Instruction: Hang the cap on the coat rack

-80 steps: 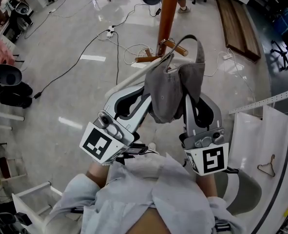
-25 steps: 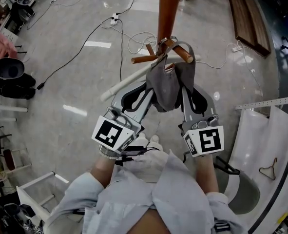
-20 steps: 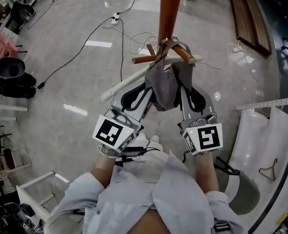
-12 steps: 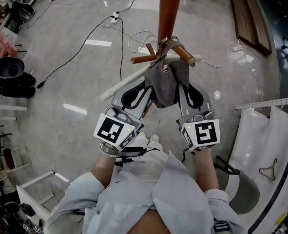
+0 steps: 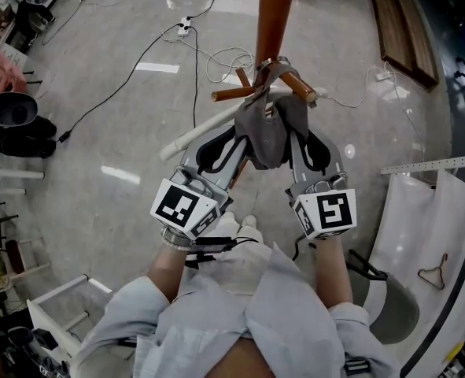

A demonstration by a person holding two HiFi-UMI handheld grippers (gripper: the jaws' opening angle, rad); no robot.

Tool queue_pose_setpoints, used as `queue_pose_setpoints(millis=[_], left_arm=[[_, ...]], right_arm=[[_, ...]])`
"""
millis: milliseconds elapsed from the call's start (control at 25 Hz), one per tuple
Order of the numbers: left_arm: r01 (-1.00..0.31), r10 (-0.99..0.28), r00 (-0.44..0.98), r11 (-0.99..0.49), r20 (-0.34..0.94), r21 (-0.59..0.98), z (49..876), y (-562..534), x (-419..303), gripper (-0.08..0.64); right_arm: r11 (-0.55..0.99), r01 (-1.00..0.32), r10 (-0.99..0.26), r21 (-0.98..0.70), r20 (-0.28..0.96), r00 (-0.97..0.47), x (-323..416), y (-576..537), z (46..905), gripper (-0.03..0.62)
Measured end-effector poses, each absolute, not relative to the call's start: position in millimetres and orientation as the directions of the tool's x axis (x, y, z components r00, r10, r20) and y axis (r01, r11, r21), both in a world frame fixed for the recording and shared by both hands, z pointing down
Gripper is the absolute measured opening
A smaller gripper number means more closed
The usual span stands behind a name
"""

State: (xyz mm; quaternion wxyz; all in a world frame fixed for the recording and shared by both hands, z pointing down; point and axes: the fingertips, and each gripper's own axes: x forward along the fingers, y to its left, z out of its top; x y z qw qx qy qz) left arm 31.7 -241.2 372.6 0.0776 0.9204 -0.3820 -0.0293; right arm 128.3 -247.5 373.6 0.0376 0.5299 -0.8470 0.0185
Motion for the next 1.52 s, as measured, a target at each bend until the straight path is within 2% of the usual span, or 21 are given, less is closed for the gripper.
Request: queue_pose_setpoints(millis=[240,480,760,1040,1320,1520], left_arm=[[-0.688,-0.698,0.716,-0.706,-0.001,0.167,370.3,-238.0,32.2,0.058],[-0.689,-0.700,0.714,-0.705,-0.014,0.170,366.0,-236.6,28.5,0.060],[-0.690,-0.700,0.713,-0.710,-0.033,0.141,351.4,-231.7,19.2,0.060],[-0.689,-0.694,0.717,-0.719,-0.065,0.089,333.3,-223.7,14.2,0.058],[-0.685,-0.687,0.719,-0.726,-0.104,0.062,310.7,-214.5,3.7,0.058],[-0.674,-0.672,0.731,-0.738,-0.117,0.027,297.2,-209.0,5.9,0.057]], right_arm=[[0.423,-0.906,-0.904,0.021,0.083,-0.420,129.4,-246.3,373.7,0.041],[0.360,-0.933,-0.931,0.016,0.072,-0.358,137.1,-250.0,372.2,0.095],[0.295,-0.955,-0.954,-0.014,0.042,-0.295,146.4,-243.1,363.4,0.124],[0.263,-0.959,-0.964,-0.102,0.018,-0.266,156.5,-225.2,355.4,0.127],[0.220,-0.975,-0.975,-0.035,-0.001,-0.220,152.3,-204.9,335.6,0.127],[0.228,-0.974,-0.972,0.007,-0.061,-0.228,150.7,-194.2,303.7,0.127]])
